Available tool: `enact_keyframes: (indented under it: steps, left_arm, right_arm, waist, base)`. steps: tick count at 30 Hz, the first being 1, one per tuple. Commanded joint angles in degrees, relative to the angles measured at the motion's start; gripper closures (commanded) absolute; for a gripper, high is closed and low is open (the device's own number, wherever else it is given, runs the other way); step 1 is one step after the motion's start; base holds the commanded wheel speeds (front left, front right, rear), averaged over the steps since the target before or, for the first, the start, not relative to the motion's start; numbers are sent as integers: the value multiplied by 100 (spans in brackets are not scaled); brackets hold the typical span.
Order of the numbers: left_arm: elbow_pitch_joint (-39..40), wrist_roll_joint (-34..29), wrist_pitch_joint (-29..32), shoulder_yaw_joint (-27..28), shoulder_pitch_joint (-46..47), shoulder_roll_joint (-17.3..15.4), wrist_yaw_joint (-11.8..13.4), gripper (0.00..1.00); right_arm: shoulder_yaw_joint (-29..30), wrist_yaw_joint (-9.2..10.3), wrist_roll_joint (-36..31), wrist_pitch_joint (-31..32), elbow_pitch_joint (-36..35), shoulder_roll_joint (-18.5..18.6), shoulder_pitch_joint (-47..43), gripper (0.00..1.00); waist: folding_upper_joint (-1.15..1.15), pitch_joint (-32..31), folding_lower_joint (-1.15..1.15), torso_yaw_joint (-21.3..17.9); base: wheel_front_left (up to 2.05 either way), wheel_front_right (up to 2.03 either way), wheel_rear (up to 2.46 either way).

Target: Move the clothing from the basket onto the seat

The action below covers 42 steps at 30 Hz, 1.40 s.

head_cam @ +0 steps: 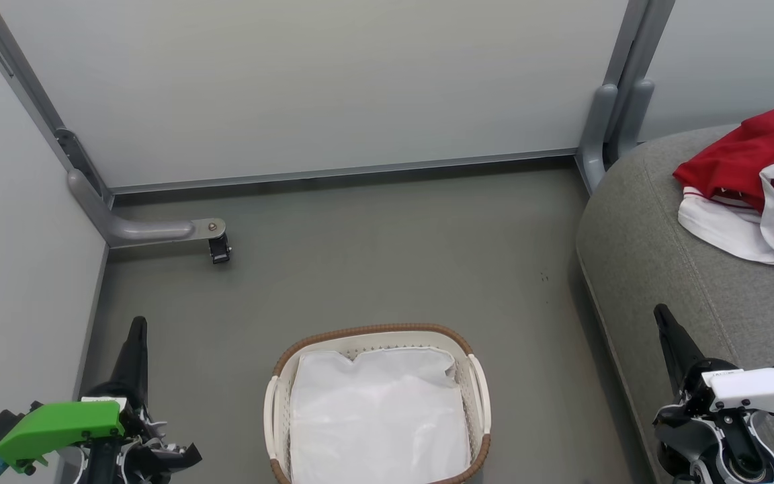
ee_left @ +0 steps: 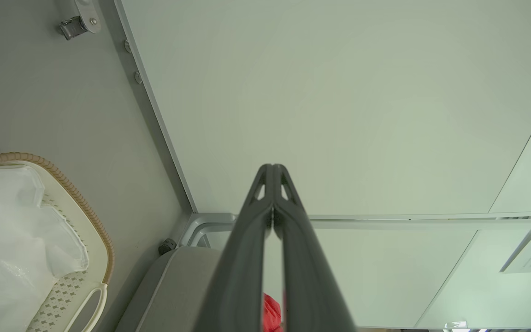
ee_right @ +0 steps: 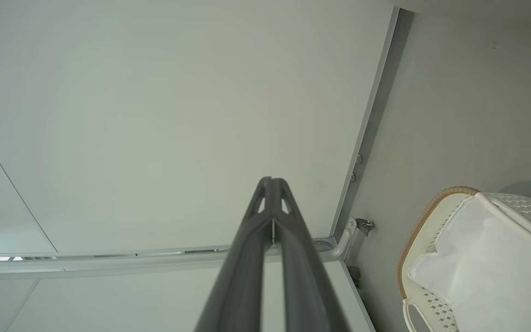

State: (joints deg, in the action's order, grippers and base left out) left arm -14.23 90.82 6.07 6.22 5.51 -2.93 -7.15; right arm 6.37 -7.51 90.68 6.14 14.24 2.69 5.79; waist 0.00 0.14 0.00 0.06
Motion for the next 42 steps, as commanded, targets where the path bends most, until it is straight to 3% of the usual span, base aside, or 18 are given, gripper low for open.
enact_keyframes:
  steps: [1, 42]
  left_arm:
    - [26, 125, 49, 42, 116, 7, -54, 100]
    - [25, 167, 68, 48, 104, 7, -55, 100]
  right_arm:
    - [28, 4, 119, 45, -35, 35, 67, 100]
    - [34, 4, 179, 61, -37, 35, 65, 100]
  waist:
    - [0, 1, 0, -2]
    - [0, 4, 0, -6]
  base:
    - [0, 0, 0]
    - [0, 0, 0]
